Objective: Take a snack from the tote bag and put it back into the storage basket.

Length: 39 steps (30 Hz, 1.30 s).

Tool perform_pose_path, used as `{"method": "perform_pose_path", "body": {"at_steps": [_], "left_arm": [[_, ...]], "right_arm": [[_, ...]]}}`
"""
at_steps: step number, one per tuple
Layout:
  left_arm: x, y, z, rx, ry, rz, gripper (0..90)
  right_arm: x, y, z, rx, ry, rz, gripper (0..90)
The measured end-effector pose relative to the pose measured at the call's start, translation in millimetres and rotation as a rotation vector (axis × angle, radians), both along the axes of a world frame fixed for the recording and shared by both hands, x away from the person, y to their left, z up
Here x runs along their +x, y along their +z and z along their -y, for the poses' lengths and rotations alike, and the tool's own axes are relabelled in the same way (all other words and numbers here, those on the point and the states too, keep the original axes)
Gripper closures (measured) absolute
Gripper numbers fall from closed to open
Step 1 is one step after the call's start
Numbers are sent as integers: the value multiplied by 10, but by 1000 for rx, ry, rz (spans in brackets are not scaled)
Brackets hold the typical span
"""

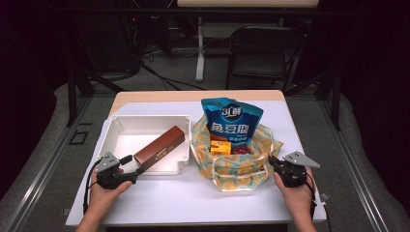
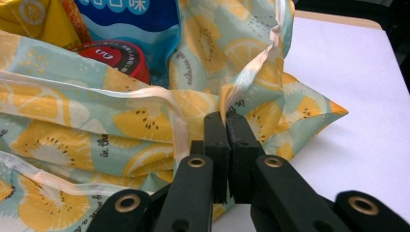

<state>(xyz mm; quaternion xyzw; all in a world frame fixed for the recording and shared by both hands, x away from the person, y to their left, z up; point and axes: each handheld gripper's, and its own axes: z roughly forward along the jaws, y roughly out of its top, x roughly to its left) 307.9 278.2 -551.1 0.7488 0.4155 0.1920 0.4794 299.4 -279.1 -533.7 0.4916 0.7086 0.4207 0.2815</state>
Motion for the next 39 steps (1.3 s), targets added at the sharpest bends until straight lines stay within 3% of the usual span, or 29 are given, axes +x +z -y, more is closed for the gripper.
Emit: {"method": "perform_pose_path", "body": {"at_steps": [2, 4, 5, 6, 8, 9, 11, 12, 17, 19, 26, 31, 39], "left_arm": [[-85, 32, -24, 0, 42, -2, 322], [-151, 54, -44, -36, 49, 6, 475], [-174, 73, -52, -49, 44, -12, 600], [-174, 74, -53, -81, 15, -26, 785], [-156, 49, -12, -121, -22, -38, 900], [-146, 42, 10, -103, -50, -63, 900], [-133, 13, 79, -76, -52, -80, 900], [-117, -9, 121, -49, -28, -89, 900], [-39, -57, 152, -27, 72, -114, 900], [-17, -67, 168, -1, 106, -118, 900], [95, -83, 186, -3, 195, -122, 900], [203, -38, 181, -45, 217, -137, 900], [355, 28, 236, -67, 253, -163, 900]], "right_arm": [[3, 2, 6, 3, 0, 0, 888], [7, -2, 1, 22, 1, 11, 888], [4, 5, 7, 16, 3, 7, 887], [3, 11, 10, 17, 0, 7, 887], [0, 20, 12, 18, -6, 8, 887], [-1, 23, 12, 21, -3, 8, 887], [2, 17, 3, 27, -4, 11, 887], [1, 16, -2, 27, -6, 10, 887], [14, -16, -29, 44, -6, 16, 887], [5, -1, -14, 11, 1, -1, 888], [2, -7, 6, 18, -5, 1, 888], [10, -12, 19, 19, -9, 0, 889], [11, -21, 20, 24, -14, -1, 890]]}}
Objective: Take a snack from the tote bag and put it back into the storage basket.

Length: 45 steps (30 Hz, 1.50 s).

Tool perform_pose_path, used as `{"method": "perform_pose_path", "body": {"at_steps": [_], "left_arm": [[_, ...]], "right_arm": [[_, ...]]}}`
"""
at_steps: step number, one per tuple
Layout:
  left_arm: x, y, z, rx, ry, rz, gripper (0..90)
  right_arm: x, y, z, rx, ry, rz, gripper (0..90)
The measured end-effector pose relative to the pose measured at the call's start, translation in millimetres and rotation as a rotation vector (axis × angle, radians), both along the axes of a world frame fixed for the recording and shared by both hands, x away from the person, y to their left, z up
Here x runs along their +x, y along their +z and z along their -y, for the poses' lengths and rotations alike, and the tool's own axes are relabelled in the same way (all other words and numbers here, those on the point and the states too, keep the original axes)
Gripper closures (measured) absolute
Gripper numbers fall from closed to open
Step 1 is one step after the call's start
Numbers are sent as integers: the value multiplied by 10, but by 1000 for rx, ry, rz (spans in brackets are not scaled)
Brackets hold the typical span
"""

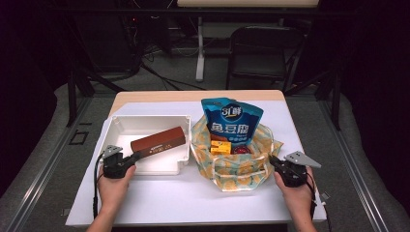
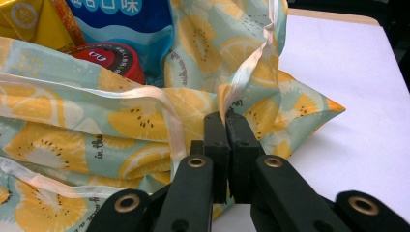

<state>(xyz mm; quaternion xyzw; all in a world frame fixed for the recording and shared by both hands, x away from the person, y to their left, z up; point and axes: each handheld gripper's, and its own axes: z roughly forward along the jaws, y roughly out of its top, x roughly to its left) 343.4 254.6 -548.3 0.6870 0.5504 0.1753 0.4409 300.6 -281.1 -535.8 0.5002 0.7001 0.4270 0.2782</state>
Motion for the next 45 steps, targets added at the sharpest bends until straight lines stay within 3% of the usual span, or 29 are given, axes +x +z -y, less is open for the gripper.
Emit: {"method": "perform_pose_path", "body": {"at_steps": [3, 4, 7, 10, 12, 15, 18, 20, 25, 28, 29, 31, 32, 35, 38, 40, 41, 45], "left_arm": [[46, 25, 61, 9, -13, -12, 900], [60, 28, 81, 15, -14, -12, 900], [123, 31, 117, 3, 8, -37, 900], [199, 10, 120, -16, 49, -61, 900], [238, 21, 126, -33, 45, -77, 891], [280, 32, 147, -62, 48, -68, 863], [341, -13, 125, -116, 59, -100, 888], [361, -32, 111, -118, 71, -109, 899], [373, -37, 129, -138, 85, -67, 897], [370, -36, 122, -145, 99, -77, 881], [356, -27, 128, -131, 90, -66, 880], [297, 11, 150, -62, 57, -52, 888], [270, 19, 162, -42, 48, -39, 894], [132, 97, 207, 57, -2, -3, 899], [-7, 191, 276, 97, -31, 52, 899], [-61, 240, 312, 91, -49, 78, 899], [-52, 245, 314, 79, -48, 71, 899], [120, 142, 323, 55, -49, -5, 900]], "right_arm": [[-1, -8, -12, 21, -5, 10, 890], [-5, 2, 4, 2, -3, 1, 890], [-3, 0, 10, 4, -5, 2, 890], [-6, 2, 14, 3, -4, 4, 890], [-7, 3, 22, 2, -1, 2, 890], [-7, 0, 27, 3, -7, 4, 891], [-5, 1, 33, -4, -4, -1, 891], [-8, 5, 25, 0, -3, 4, 891], [-8, 4, 32, 0, -9, 5, 891], [-7, 2, 32, 2, -8, 6, 891], [-3, -9, 18, 20, -11, 16, 892], [-13, 7, 32, -1, -9, 8, 892], [-11, -2, 22, 18, -14, 20, 892], [-13, 4, 50, -1, -9, 6, 892], [-11, 3, 44, 0, -13, 6, 892], [-13, 6, 32, 2, -13, 11, 892], [-16, 11, 29, -2, -10, 9, 892], [-7, 15, 24, -11, -5, 2, 892]]}}
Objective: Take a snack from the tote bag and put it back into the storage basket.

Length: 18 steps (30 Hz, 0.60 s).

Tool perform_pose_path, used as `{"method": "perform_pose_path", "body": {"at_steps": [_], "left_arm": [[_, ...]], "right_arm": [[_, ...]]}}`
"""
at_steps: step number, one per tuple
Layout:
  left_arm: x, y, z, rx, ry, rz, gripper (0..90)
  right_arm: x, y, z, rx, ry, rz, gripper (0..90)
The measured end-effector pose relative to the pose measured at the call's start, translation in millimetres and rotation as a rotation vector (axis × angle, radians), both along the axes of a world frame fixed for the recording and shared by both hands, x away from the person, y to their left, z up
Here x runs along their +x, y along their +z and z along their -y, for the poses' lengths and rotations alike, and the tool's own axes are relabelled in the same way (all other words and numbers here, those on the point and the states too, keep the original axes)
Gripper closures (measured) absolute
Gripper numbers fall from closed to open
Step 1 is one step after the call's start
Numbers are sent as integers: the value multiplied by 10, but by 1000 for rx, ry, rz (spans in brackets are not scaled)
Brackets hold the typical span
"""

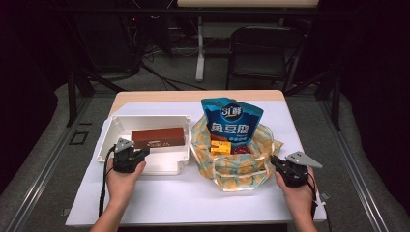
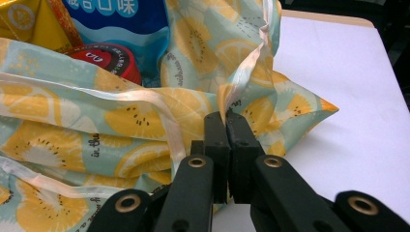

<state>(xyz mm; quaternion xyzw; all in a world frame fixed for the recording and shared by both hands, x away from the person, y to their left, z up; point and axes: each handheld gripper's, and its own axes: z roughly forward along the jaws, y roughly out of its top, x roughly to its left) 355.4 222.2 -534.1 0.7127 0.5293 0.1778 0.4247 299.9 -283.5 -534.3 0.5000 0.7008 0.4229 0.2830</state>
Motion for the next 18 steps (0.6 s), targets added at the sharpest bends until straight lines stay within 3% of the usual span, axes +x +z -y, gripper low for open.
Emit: {"method": "perform_pose_path", "body": {"at_steps": [8, 13, 16, 18], "left_arm": [[253, -53, 143, 26, 32, -42, 899], [352, -78, 257, 36, 11, -63, 885], [405, -94, 284, 16, 12, -60, 885], [444, -113, 286, 33, 22, -71, 885]], "right_arm": [[47, 23, 52, 21, -4, 9, 893], [73, 28, 120, 50, -17, 14, 893], [71, 32, 125, 48, -20, 18, 894], [69, 33, 123, 49, -21, 20, 894]]}}
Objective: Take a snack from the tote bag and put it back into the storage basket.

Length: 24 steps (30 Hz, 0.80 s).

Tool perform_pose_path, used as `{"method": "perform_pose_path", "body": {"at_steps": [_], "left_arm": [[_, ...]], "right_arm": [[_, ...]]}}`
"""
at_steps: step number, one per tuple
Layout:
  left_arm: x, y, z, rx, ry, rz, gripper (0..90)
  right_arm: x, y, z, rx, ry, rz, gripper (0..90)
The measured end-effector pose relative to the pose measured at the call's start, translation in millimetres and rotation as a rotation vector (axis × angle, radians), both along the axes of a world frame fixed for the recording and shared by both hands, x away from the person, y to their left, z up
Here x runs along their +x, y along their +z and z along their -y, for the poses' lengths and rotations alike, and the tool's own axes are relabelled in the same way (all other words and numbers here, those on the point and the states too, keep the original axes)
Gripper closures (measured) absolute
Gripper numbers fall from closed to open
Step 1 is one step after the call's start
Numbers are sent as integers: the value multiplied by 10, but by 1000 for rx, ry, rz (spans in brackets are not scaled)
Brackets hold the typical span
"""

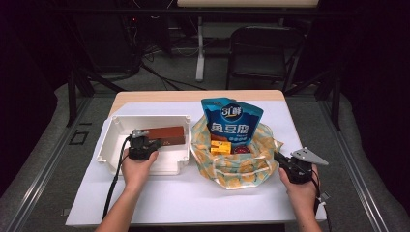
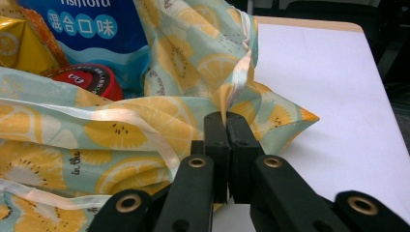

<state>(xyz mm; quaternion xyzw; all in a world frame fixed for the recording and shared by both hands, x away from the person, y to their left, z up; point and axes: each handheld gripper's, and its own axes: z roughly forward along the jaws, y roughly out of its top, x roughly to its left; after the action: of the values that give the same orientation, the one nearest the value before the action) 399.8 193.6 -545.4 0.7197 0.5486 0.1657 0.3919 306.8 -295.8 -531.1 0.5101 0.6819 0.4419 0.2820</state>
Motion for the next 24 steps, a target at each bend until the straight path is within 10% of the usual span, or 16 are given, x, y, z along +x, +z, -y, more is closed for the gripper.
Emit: {"method": "perform_pose_path", "body": {"at_steps": [24], "left_arm": [[186, 33, -133, -66, 137, -43, 891]], "right_arm": [[-29, -7, 6, -8, 1, -5, 894]]}}
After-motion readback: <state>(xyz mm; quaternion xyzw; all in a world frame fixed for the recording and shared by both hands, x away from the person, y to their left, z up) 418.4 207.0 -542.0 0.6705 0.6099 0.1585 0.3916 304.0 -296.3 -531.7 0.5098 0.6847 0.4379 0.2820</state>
